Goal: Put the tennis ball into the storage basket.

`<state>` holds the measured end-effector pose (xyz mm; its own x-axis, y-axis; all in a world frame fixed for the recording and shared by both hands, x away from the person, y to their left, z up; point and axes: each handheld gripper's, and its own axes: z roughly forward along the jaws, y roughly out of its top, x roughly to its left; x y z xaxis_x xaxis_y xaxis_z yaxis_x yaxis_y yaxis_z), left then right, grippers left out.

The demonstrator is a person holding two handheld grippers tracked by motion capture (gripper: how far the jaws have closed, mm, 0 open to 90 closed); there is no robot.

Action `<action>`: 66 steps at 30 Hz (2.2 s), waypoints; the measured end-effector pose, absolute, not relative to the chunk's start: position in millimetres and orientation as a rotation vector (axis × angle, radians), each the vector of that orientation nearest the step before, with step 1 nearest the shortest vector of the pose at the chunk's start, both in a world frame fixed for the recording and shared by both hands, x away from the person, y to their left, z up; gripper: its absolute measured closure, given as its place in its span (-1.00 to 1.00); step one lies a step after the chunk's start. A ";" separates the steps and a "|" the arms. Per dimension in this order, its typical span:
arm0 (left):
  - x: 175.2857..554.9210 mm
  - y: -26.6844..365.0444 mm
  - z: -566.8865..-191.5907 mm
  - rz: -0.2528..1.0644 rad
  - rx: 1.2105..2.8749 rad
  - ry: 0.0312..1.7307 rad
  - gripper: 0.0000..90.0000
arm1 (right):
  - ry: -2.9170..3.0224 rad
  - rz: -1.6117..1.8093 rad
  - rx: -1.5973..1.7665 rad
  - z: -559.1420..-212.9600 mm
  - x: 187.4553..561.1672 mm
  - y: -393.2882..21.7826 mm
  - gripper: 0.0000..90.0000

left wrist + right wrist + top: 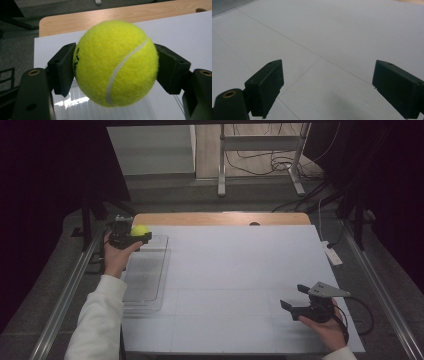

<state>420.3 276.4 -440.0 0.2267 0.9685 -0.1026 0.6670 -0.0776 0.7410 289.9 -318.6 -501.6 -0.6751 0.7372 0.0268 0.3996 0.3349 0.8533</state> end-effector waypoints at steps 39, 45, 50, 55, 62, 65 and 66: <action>443.6 290.8 -468.0 0.520 1.901 1.658 -0.41 | 2.241 1.266 1.018 -502.5 290.3 -319.6 -0.76; 441.2 293.4 -468.3 0.522 1.932 1.660 -0.41 | 2.240 1.266 1.018 -502.4 290.2 -319.7 -0.76; 440.4 295.3 -472.9 0.510 1.952 1.676 -0.40 | 2.240 1.264 1.017 -502.6 290.2 -319.4 -0.76; 440.6 295.1 -478.5 0.488 1.984 1.685 -0.40 | 2.239 1.262 1.020 -502.7 290.3 -319.5 -0.76; 440.3 289.7 -479.9 0.499 2.019 1.684 -0.40 | 2.239 1.261 1.019 -502.7 290.2 -319.5 -0.76; 439.4 285.5 -480.3 0.492 2.040 1.665 -0.40 | 2.238 1.262 1.019 -502.5 290.1 -319.6 -0.77; 439.1 282.4 -480.7 0.503 2.056 1.660 -0.40 | 2.238 1.262 1.019 -502.5 290.2 -319.6 -0.76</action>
